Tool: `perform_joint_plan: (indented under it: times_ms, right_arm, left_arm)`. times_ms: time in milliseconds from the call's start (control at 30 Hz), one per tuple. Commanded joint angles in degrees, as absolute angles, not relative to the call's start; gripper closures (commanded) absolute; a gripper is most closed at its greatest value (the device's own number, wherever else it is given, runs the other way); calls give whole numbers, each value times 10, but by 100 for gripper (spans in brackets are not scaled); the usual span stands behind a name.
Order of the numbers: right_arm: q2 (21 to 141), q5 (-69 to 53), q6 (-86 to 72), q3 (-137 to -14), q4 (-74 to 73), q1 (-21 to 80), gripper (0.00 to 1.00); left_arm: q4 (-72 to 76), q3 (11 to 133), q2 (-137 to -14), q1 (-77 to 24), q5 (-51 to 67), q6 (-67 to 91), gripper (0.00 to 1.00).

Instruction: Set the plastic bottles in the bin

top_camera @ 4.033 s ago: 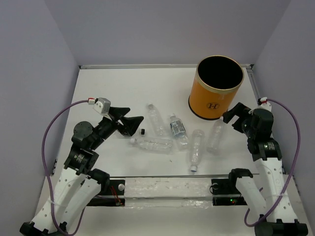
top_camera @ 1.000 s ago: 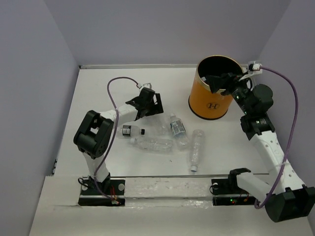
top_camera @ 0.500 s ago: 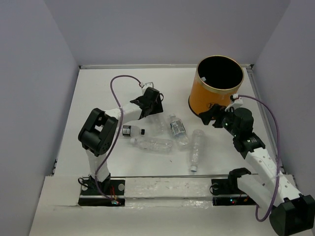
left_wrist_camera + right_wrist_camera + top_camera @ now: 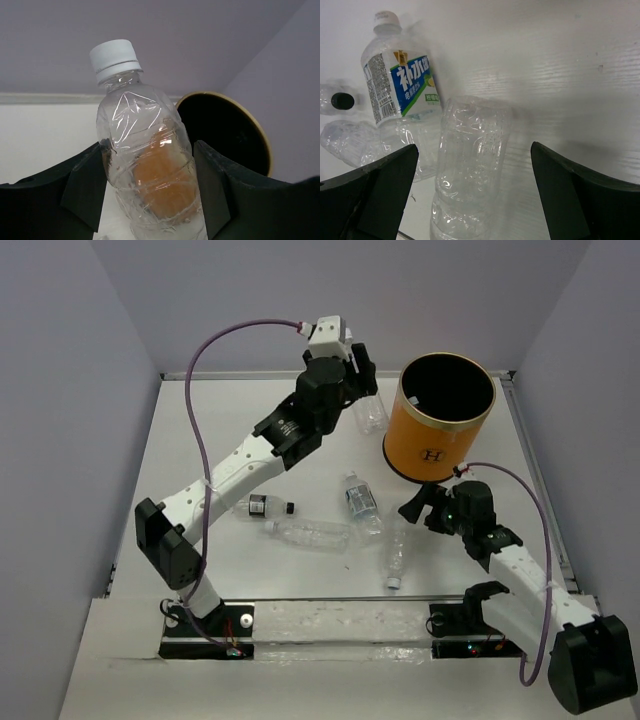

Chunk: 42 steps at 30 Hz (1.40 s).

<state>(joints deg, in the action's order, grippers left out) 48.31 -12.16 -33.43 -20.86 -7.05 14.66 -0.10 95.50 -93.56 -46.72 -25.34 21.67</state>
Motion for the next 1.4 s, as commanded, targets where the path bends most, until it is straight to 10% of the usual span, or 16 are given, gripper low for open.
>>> perform_joint_plan:
  times_ms: [0,567,800,1033,1367]
  right_arm:
    - [511,-150,-358,-188,-9,152,0]
    - [620,-163,-352,-175,71,157,2]
    - [614,-154,-356,-172,70,157,9]
    - [606,-147,-346,-183,54,157,27]
    - [482,-106,-325,-210,-34,157,51]
  left_arm:
    - [42,1079,-1017,-482,-307,138,50]
    - [231,1380,-1323,-528,-338,56,46]
    - [258,1411,-1377,-542,-310,7,1]
    - [197,1385,-1306,-542,-277,14,1]
    - [68,900,-930,-532,-275,145,1]
